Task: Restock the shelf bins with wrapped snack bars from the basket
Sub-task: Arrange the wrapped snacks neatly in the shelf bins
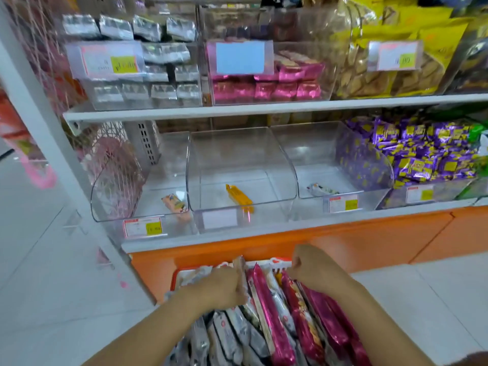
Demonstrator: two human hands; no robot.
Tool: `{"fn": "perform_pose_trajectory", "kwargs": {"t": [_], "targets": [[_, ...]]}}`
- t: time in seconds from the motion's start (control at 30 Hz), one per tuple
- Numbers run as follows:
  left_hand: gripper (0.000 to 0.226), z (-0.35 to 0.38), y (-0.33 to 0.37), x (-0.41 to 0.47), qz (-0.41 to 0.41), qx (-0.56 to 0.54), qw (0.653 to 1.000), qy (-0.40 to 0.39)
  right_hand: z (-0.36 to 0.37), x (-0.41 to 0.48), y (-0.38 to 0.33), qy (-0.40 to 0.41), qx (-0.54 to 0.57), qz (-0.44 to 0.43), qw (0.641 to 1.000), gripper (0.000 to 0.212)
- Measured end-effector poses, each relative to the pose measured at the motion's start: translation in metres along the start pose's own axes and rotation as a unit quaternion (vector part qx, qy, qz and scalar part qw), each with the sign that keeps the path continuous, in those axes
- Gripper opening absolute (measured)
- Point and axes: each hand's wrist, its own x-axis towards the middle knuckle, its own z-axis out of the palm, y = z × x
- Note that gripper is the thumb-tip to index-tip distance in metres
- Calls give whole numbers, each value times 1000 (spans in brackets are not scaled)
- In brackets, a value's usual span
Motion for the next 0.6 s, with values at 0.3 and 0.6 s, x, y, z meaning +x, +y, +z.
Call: {"fn": "perform_pose_trajectory", "kwargs": {"t": [0.3,0.6], "targets": [[41,37,48,40,-119,-107,985,63,56,-3,53,46,85,55,994,27],[40,68,51,77,-210,-113,968,81,117,11,57,2,62,96,993,61]]}}
